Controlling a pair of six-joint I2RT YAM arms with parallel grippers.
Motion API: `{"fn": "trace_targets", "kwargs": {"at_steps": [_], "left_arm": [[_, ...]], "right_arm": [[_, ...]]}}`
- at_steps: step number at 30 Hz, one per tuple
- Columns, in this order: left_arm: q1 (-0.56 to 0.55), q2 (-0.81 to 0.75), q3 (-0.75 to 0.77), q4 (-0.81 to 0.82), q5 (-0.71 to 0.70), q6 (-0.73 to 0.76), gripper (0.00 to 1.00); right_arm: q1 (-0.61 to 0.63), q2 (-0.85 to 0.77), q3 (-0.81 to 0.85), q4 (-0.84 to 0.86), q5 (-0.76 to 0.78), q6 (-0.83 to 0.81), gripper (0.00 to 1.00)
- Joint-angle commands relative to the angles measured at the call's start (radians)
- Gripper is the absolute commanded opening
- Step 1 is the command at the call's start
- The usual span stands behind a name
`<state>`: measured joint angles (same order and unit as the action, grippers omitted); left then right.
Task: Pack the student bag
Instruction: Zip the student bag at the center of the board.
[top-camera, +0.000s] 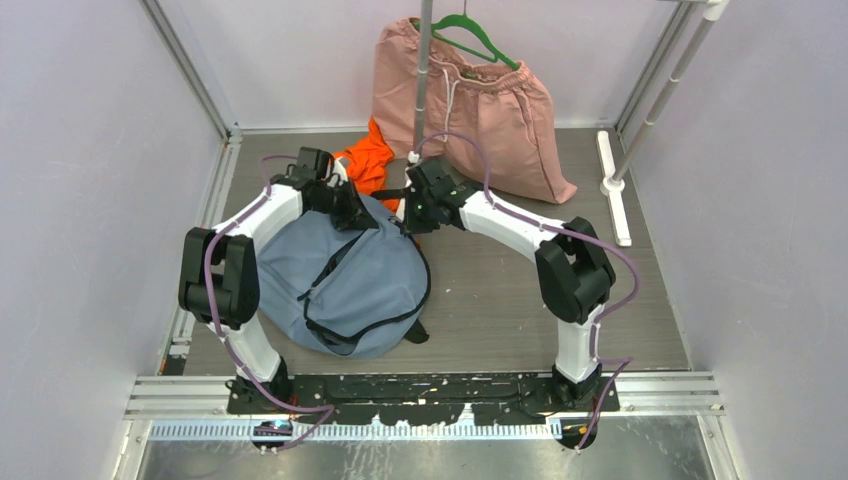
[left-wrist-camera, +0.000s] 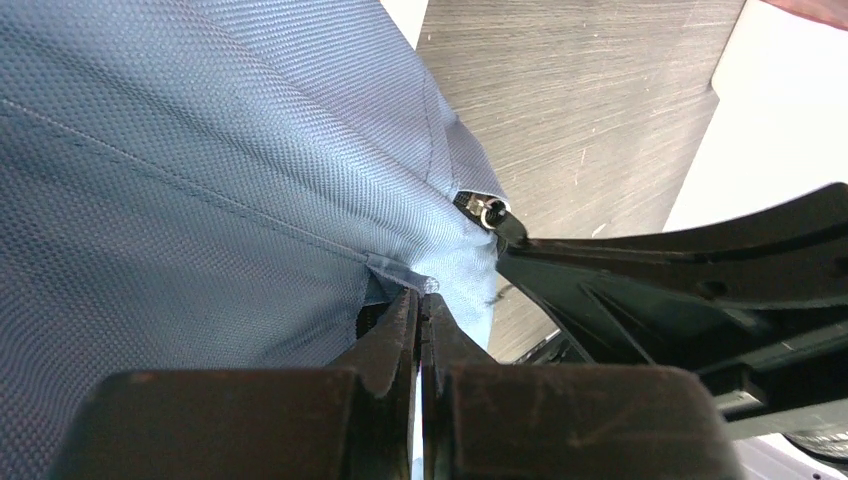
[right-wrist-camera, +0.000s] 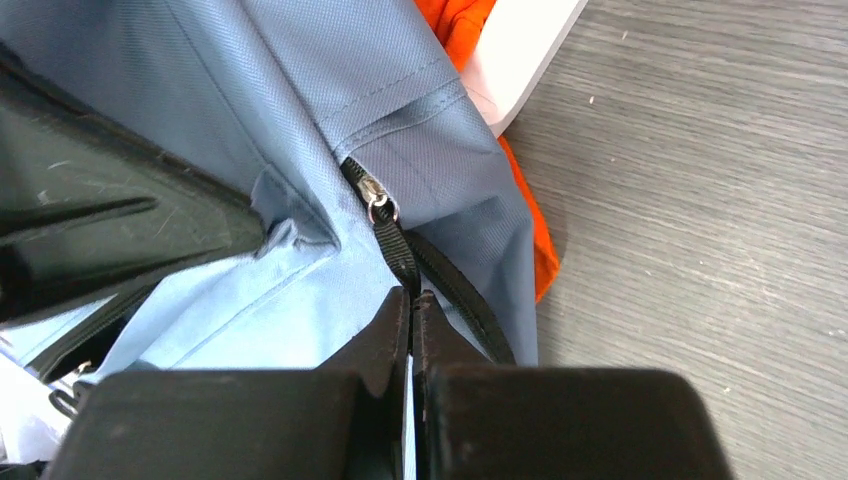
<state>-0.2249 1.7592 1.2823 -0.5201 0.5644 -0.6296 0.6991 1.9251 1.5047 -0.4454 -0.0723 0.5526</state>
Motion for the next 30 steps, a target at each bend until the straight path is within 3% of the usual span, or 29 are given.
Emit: {"fn": "trace_targets", "kwargs": {"at_steps": [1,9,18,30], "left_arm": [[0.011,-0.045,0.017,0.029,0.038,-0.004,0.0],[0.025,-0.026,0.026,0.023,0.039,-0.011,0.0],[0.029,-0.019,0.044,0.057,0.04,-0.038,0.0],[0.043,-0.073,0.174,-0.062,-0.023,0.013,0.0]], "right_arm": [[-0.006,-0.12,-0.055,-0.033,0.027,-0.034,0.01],[-0.005,-0.249,-0.246,-0.053,0.026,-0.046,0.01],[0.001,-0.374,-0.496,-0.005,-0.101,-0.003,0.01],[0.065,-0.487,-0.453,-0.047,-0.163,0.019,0.01]]}}
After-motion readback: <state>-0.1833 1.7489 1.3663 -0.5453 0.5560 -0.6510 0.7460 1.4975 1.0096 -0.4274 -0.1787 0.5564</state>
